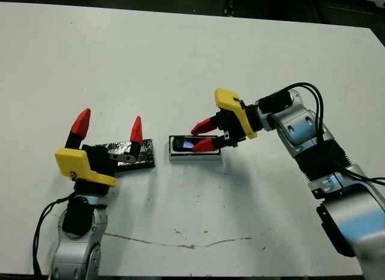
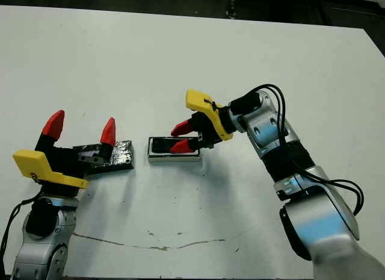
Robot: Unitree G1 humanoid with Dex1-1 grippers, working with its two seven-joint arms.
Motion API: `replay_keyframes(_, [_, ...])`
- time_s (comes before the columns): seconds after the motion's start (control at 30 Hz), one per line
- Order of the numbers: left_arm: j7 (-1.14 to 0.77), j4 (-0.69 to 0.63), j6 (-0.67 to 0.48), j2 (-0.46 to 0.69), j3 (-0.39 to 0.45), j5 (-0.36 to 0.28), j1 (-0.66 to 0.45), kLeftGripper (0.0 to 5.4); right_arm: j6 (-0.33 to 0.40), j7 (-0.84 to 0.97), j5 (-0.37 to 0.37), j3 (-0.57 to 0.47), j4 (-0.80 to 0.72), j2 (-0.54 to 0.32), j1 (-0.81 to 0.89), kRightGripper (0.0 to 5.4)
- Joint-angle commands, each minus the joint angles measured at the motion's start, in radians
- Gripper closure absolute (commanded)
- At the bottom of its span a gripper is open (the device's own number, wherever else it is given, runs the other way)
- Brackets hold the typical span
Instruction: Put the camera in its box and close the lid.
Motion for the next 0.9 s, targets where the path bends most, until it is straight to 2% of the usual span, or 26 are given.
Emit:
replay_keyframes(0.03, [0.003,0.003,0.005,0.002,-0.001,0.005,0.019,0.0,-0.021,0.022,-0.015,0.008,0.007,-0.019,-0.008,2.02])
replay_keyframes(0.4, [0.002,0.0,0.013,0.0,-0.002,-0.002,0.02,0.0,-0.072,0.034,-0.002,-0.015,0.011,-0.018,0.004,0.35])
replay_keyframes(0.47, [0.002,0.0,0.01,0.001,-0.003,0.001,0.02,0.0,-0.064,0.039,0.004,-0.024,0.009,-0.023,-0.002,0.04])
replay_keyframes(0.63, [0.0,0.002,0.006,0.003,-0.002,0.001,0.019,0.0,-0.066,0.054,0.06,-0.091,-0.015,-0.039,-0.004,0.01])
replay_keyframes(0.8, [0.003,-0.005,0.012,0.002,-0.001,0.003,0.022,0.0,0.07,0.004,0.147,-0.196,-0.171,-0.095,0.048,0.01])
replay_keyframes(0.9, [0.001,-0.004,0.013,0.002,0.003,-0.006,0.022,0.0,0.14,-0.15,0.199,-0.319,-0.371,-0.121,0.183,0.01])
